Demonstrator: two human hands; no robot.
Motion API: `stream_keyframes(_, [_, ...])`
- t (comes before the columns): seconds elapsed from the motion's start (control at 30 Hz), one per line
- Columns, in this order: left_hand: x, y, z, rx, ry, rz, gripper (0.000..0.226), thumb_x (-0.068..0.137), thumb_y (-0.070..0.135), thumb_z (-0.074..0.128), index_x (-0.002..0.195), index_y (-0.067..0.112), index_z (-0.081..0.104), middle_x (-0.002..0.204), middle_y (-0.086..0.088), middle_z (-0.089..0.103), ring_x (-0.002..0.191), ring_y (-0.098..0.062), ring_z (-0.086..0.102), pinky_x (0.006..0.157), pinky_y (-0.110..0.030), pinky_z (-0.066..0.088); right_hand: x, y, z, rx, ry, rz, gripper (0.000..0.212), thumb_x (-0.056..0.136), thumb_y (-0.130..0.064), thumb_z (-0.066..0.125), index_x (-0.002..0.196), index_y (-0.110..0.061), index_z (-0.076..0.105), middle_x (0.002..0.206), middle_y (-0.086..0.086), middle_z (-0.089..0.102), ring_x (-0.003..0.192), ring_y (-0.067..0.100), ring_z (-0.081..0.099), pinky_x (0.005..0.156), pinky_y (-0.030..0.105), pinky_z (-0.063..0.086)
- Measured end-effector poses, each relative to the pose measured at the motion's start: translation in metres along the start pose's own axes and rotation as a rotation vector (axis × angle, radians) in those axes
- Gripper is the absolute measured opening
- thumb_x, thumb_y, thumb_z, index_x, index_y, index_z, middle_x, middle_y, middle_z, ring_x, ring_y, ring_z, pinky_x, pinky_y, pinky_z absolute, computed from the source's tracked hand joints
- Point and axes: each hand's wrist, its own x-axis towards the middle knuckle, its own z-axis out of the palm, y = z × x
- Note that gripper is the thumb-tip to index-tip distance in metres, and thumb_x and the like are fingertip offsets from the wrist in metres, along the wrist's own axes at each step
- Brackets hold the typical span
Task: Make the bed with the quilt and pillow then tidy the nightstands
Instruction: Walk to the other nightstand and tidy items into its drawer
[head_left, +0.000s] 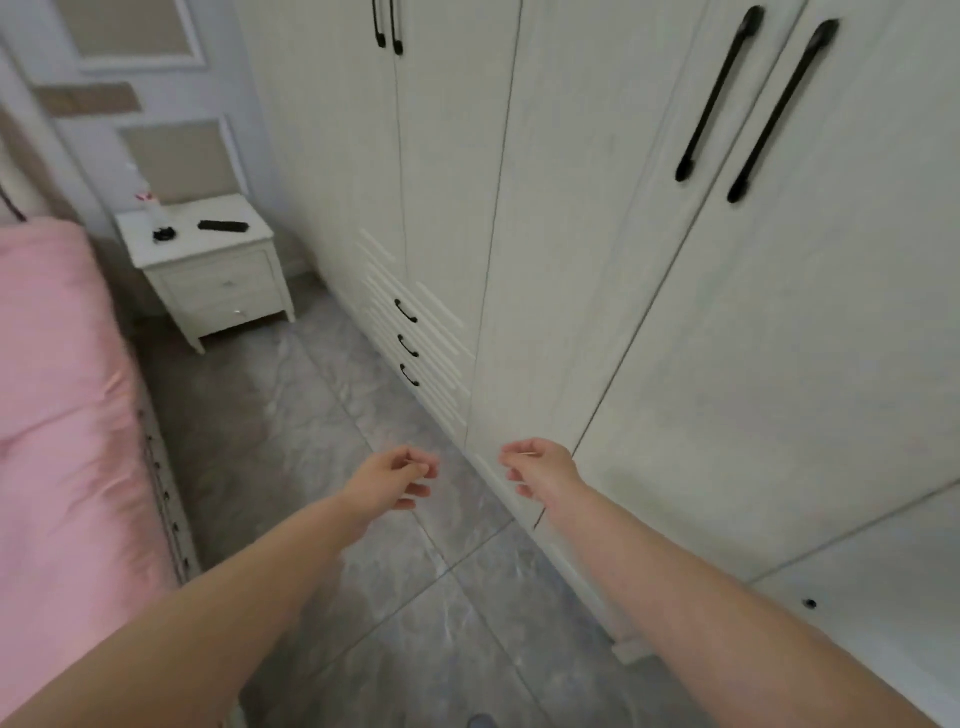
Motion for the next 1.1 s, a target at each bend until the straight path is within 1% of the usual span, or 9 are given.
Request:
stream_keyframes(0.1, [0.015, 0.014, -0.028, -0.098, 0.131, -0.018, 0.017, 0.099, 0.013, 0.049, 0.094, 0.021, 0.063, 0.094, 0.004, 0.067, 0.078, -0.013, 0.064, 0.07, -0.026, 0.047, 0.044, -0.03, 0.018, -0.057, -0.07, -0.042, 0.013, 0.081, -0.012, 0.072, 0.074, -0.021, 0.064, 0.082, 0.009, 0.066, 0.073, 0.02, 0.059, 0.068, 0.031, 0.047])
stream_keyframes(0.2, [0.028, 0.016, -0.057, -0.174, 0.272, -0.038, 0.016, 0.099, 0.013, 0.049, 0.093, 0.02, 0.062, 0.094, 0.001, 0.067, 0.077, -0.014, 0.063, 0.068, -0.026, 0.046, 0.072, -0.053, 0.051, -0.027, -0.171, -0.018, 0.014, 0.084, -0.01, 0.071, 0.078, -0.019, 0.063, 0.077, 0.006, 0.062, 0.067, 0.016, 0.056, 0.06, 0.026, 0.045])
stream_keyframes(0.3, [0.041, 0.02, -0.085, -0.19, 0.348, -0.071, 0.015, 0.099, 0.012, 0.049, 0.093, 0.017, 0.062, 0.094, 0.0, 0.066, 0.076, -0.014, 0.063, 0.068, -0.027, 0.047, 0.093, -0.072, 0.09, -0.035, -0.249, -0.016, 0.013, 0.083, -0.01, 0.071, 0.08, -0.019, 0.063, 0.074, 0.004, 0.061, 0.064, 0.014, 0.054, 0.057, 0.024, 0.042])
stream_keyframes(0.53, [0.105, 0.031, -0.173, -0.218, 0.39, -0.098, 0.013, 0.099, 0.011, 0.049, 0.096, 0.013, 0.062, 0.1, -0.004, 0.067, 0.078, -0.017, 0.063, 0.066, -0.026, 0.046, 0.145, -0.131, 0.197, 0.031, -0.347, 0.006, 0.014, 0.085, -0.005, 0.069, 0.078, -0.016, 0.064, 0.067, 0.003, 0.059, 0.058, 0.011, 0.053, 0.053, 0.023, 0.038])
stream_keyframes(0.73, [0.147, 0.056, -0.262, -0.186, 0.381, -0.076, 0.017, 0.098, 0.015, 0.051, 0.107, 0.009, 0.064, 0.105, -0.004, 0.069, 0.089, -0.02, 0.066, 0.078, -0.032, 0.05, 0.175, -0.205, 0.271, 0.029, -0.369, -0.027, 0.013, 0.085, -0.005, 0.068, 0.08, -0.016, 0.064, 0.068, 0.002, 0.059, 0.059, 0.01, 0.054, 0.055, 0.023, 0.039])
stream_keyframes(0.87, [0.178, 0.071, -0.307, -0.181, 0.483, -0.087, 0.02, 0.098, 0.014, 0.05, 0.11, 0.009, 0.064, 0.107, -0.004, 0.069, 0.093, -0.022, 0.066, 0.083, -0.035, 0.051, 0.198, -0.245, 0.302, 0.039, -0.367, -0.067, 0.012, 0.083, -0.007, 0.071, 0.083, -0.017, 0.066, 0.071, -0.001, 0.063, 0.062, 0.01, 0.057, 0.059, 0.024, 0.044])
stream_keyframes(0.97, [0.2, 0.08, -0.33, -0.173, 0.43, -0.084, 0.018, 0.098, 0.016, 0.051, 0.109, 0.012, 0.064, 0.107, -0.002, 0.069, 0.098, -0.022, 0.066, 0.089, -0.038, 0.053, 0.218, -0.269, 0.324, 0.039, -0.371, -0.072, 0.012, 0.083, -0.006, 0.07, 0.083, -0.017, 0.066, 0.072, -0.001, 0.064, 0.062, 0.009, 0.057, 0.058, 0.023, 0.045])
stream_keyframes(1.03, [0.218, 0.087, -0.346, -0.172, 0.454, -0.084, 0.016, 0.096, 0.016, 0.054, 0.108, 0.013, 0.065, 0.106, -0.001, 0.069, 0.097, -0.02, 0.066, 0.079, -0.032, 0.053, 0.236, -0.284, 0.344, 0.04, -0.373, -0.083, 0.013, 0.084, -0.004, 0.07, 0.083, -0.016, 0.066, 0.072, 0.0, 0.063, 0.061, 0.009, 0.056, 0.057, 0.022, 0.045])
stream_keyframes(1.1, [0.238, 0.093, -0.362, -0.189, 0.532, -0.081, 0.016, 0.095, 0.015, 0.055, 0.107, 0.012, 0.065, 0.106, -0.001, 0.069, 0.095, -0.02, 0.065, 0.07, -0.027, 0.049, 0.253, -0.297, 0.365, 0.033, -0.393, -0.086, 0.014, 0.084, -0.003, 0.069, 0.081, -0.017, 0.065, 0.071, 0.001, 0.062, 0.061, 0.009, 0.055, 0.055, 0.022, 0.043])
